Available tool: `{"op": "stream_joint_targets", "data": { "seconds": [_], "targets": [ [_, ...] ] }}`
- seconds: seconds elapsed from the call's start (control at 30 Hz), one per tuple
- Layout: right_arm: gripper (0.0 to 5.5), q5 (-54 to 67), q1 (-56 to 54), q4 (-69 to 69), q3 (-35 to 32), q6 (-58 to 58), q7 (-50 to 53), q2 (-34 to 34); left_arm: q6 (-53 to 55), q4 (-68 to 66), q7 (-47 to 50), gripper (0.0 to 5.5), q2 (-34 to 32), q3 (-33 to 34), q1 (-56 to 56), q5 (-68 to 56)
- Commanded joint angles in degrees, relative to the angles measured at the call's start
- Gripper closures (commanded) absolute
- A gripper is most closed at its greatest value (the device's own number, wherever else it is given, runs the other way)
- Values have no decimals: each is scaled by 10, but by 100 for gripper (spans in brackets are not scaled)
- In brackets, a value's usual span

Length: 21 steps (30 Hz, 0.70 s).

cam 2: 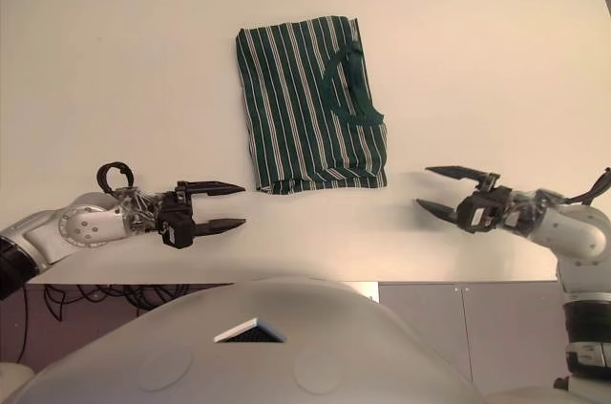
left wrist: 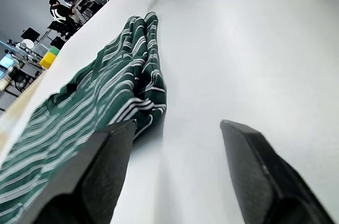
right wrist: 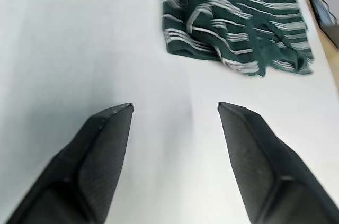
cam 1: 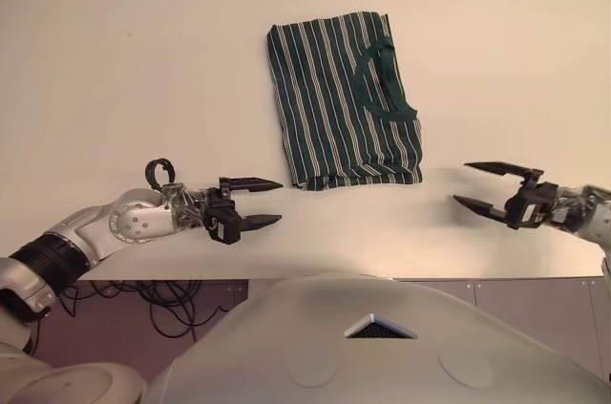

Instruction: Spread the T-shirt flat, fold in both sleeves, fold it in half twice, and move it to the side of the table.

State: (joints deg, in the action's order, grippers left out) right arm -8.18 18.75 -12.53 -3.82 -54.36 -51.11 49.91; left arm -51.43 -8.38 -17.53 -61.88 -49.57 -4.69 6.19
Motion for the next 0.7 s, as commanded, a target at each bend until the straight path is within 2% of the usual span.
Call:
{"op": "stream_joint_targets", "data": {
  "seconds": [0.03,0.2,0.53,0.6,0.7],
  "targets": [
    [255,-137,-46,-22,51,-24,63,-32,29,-20,-3,259,54,48,26,81],
    [255,-215,-90,-34,109,-18,126,-42,49,-29,-33,259,97,89,21,130],
    [255,-257,-139,-40,190,17,176,-35,41,-15,-43,259,147,166,13,162],
    [288,-257,-145,-38,201,21,178,-32,38,-23,-58,255,150,168,13,165],
    [348,-255,-153,-34,217,25,176,-28,37,-17,-83,309,150,167,21,159]
  ]
}}
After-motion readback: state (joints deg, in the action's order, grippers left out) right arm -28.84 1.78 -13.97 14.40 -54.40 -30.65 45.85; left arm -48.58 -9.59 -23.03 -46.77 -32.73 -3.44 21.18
